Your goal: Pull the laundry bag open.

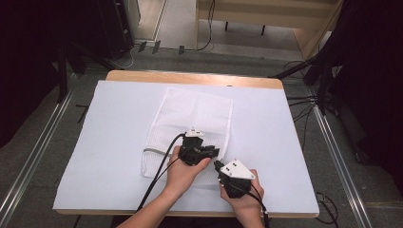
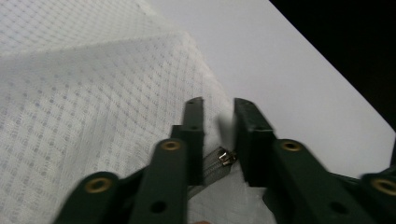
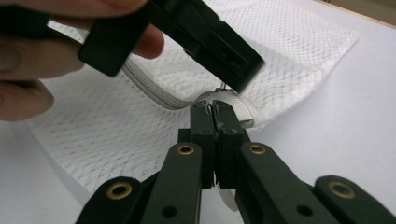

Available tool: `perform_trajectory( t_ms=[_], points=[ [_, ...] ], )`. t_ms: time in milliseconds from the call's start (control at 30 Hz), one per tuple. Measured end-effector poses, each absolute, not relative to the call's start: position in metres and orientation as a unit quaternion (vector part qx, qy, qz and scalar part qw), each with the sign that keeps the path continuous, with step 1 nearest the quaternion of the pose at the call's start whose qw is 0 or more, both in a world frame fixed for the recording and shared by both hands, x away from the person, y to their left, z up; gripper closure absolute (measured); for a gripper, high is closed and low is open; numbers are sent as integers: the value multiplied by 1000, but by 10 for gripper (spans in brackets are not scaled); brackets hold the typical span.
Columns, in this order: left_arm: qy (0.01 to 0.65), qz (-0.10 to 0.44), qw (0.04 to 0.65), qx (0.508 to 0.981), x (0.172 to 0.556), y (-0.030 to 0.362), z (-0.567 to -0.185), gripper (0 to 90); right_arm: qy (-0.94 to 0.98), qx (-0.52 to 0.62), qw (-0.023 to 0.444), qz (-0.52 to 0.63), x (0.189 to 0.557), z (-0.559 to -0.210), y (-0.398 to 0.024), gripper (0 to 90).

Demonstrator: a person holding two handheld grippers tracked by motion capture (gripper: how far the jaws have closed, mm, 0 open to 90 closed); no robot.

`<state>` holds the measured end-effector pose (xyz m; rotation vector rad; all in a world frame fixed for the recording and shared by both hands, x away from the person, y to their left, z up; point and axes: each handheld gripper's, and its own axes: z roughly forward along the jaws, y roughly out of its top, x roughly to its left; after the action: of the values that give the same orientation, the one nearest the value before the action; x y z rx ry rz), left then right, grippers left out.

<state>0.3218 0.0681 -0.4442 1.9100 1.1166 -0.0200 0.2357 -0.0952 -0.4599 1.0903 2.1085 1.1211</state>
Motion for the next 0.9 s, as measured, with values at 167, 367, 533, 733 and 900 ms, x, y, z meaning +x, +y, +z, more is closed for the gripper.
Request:
perform_trajectory(
  t_ms=[167, 367, 533, 733, 900],
  points=[
    [437, -26, 456, 775, 321, 72, -444, 878, 776, 407, 250, 412, 236, -460, -96, 900],
    [433, -21, 464, 772, 319, 77, -444, 882, 764, 433, 232, 418, 239, -458, -100, 900],
    [431, -21, 472, 769, 317, 80, -446, 882, 757, 447, 221, 422, 240, -458, -102, 900],
    [433, -18, 481, 762, 314, 82, -444, 883, 744, 458, 207, 441, 240, -459, -106, 835],
    [433, -26, 495, 753, 314, 85, -444, 883, 733, 481, 203, 436, 245, -462, -107, 548]
  ],
)
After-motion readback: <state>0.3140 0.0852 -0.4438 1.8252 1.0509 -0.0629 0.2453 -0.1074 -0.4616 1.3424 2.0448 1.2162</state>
